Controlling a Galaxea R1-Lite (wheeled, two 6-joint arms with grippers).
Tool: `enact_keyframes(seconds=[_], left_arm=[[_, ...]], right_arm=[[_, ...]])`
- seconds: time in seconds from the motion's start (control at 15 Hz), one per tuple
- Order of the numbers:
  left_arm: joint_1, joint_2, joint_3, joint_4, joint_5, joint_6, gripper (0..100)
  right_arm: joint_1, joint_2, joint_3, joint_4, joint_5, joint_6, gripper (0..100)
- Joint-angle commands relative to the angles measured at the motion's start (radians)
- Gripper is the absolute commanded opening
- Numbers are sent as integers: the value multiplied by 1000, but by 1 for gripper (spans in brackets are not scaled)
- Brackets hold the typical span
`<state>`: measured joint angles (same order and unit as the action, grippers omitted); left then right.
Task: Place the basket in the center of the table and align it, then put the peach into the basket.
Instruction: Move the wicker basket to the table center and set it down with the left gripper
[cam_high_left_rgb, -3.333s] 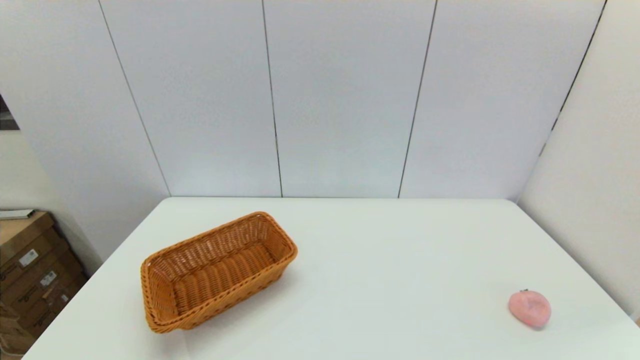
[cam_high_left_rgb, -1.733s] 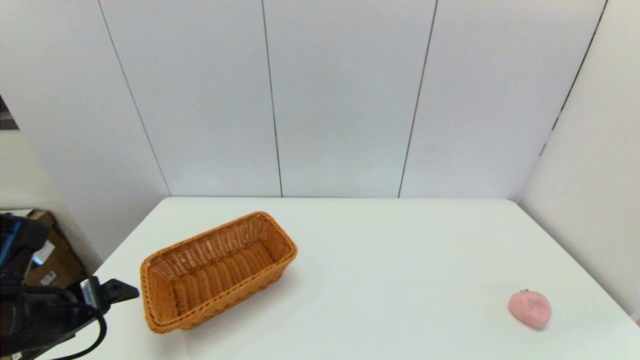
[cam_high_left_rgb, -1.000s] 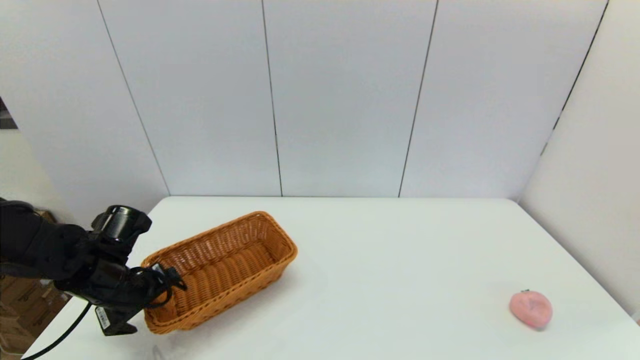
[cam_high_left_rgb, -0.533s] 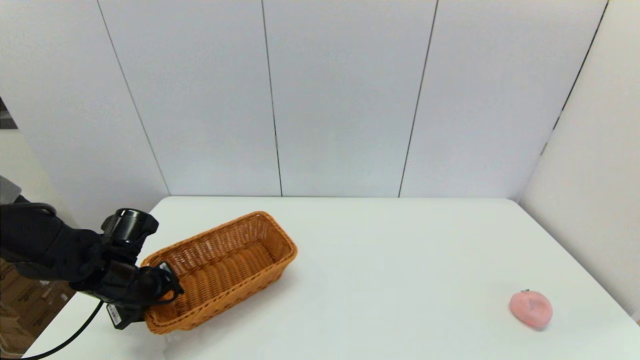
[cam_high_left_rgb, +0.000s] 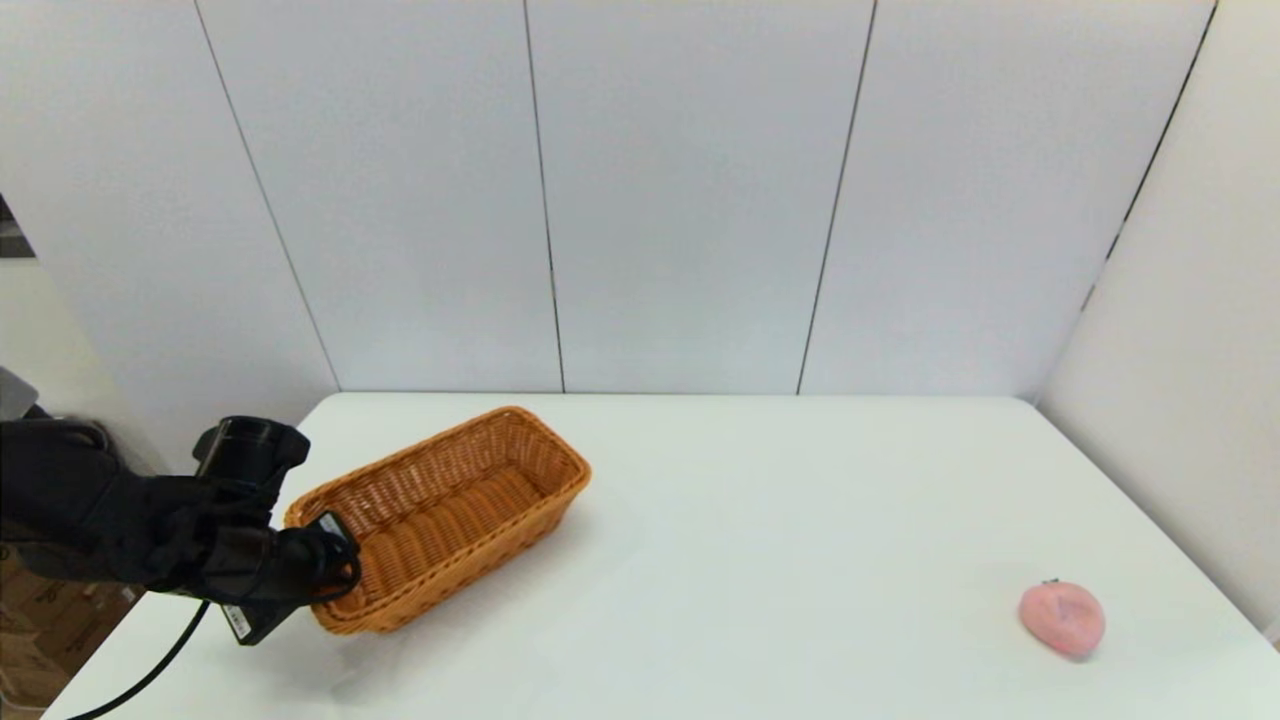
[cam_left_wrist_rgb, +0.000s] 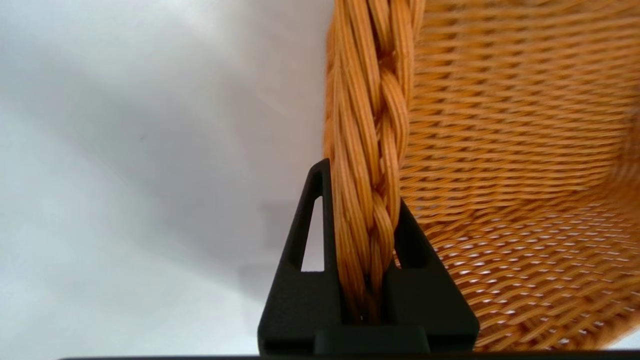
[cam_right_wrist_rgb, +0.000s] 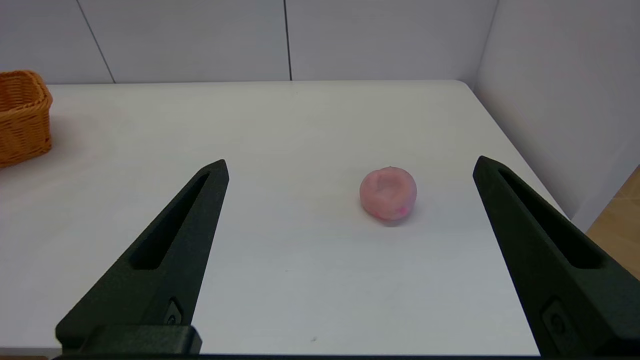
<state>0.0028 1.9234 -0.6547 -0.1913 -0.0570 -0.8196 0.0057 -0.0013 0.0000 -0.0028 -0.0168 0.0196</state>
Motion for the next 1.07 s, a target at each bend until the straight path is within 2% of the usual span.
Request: enact_keyframes(seconds=[0.07,0.2,0.47,0.67,1.07], left_arm=[[-1,-155,15,-11,-29,0,0],[-43,-325,6,3,-92,2,0],[-213,-451,-14,84,-106,-38,0],[-351,-442,-17,87,-106,-38,0],[-460,-258,-114,96,-109,-33,0]], right_arm=[[0,1,0,-2,0,0,100],[0,1,0,-2,0,-1,100],[0,1,0,0,0,-1,100],[0,1,0,0,0,-1,100],[0,1,0,0,0,-1,100]])
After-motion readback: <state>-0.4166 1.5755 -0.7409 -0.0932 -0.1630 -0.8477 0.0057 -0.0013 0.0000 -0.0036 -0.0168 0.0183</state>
